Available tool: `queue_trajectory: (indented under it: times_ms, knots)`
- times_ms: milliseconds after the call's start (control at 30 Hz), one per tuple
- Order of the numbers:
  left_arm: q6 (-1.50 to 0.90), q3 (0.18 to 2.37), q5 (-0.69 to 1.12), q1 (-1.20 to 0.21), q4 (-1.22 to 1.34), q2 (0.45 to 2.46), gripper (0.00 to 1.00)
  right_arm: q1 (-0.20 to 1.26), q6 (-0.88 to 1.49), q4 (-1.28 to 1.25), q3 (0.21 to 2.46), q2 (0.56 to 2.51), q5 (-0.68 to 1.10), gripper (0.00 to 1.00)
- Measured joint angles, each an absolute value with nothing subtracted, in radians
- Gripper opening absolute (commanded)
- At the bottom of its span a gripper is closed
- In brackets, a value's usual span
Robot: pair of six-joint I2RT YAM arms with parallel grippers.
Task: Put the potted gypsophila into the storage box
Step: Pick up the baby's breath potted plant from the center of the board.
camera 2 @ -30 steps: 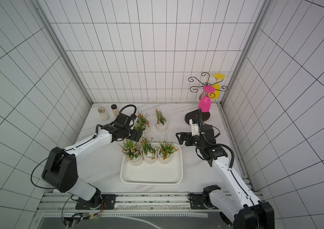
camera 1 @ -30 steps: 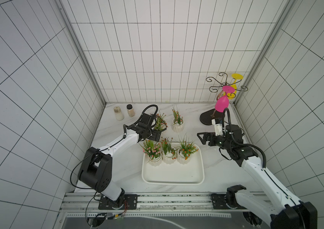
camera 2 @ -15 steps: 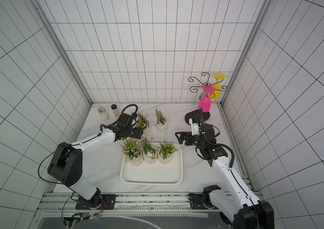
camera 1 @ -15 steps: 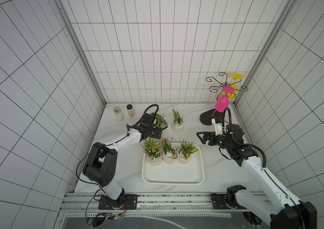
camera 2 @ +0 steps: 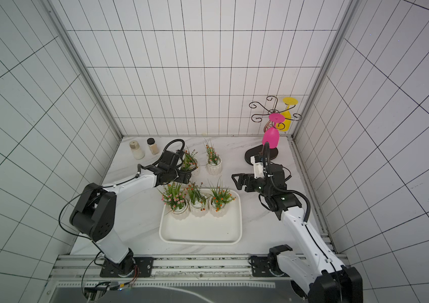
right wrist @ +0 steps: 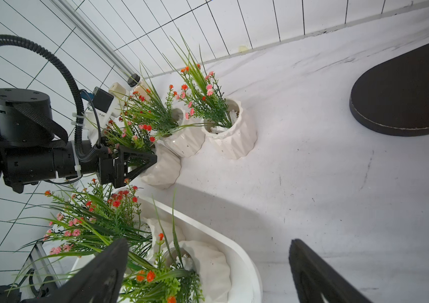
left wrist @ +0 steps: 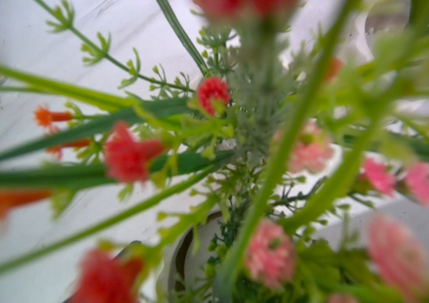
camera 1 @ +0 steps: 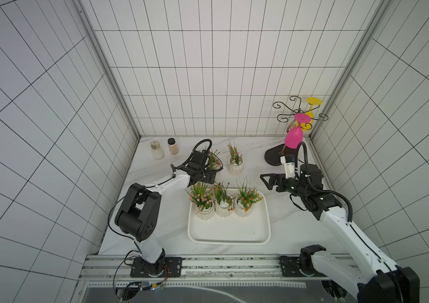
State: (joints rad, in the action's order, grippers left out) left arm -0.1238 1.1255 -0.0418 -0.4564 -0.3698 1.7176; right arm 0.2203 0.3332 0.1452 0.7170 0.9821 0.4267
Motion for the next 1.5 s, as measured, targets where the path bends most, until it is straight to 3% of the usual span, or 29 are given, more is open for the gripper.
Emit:
queue_trajectory:
  times_ms: [200, 767, 1500]
  knots:
    - [-0.123, 1.126, -0.049, -0.459, -0.362, 1.737, 0.96, 0.212, 0.356, 0.142, 0.717, 1.0, 0.473, 0.95]
    - [-0.112, 1.122, -0.053, -0.464, -0.405, 1.692, 0.65, 0.194, 0.366, 0.141, 0.717, 1.018, 0.512, 0.95]
    - [-0.08, 1.122, -0.012, -0.466, -0.501, 1.383, 0.59, 0.188, 0.371, 0.143, 0.717, 1.019, 0.512, 0.95]
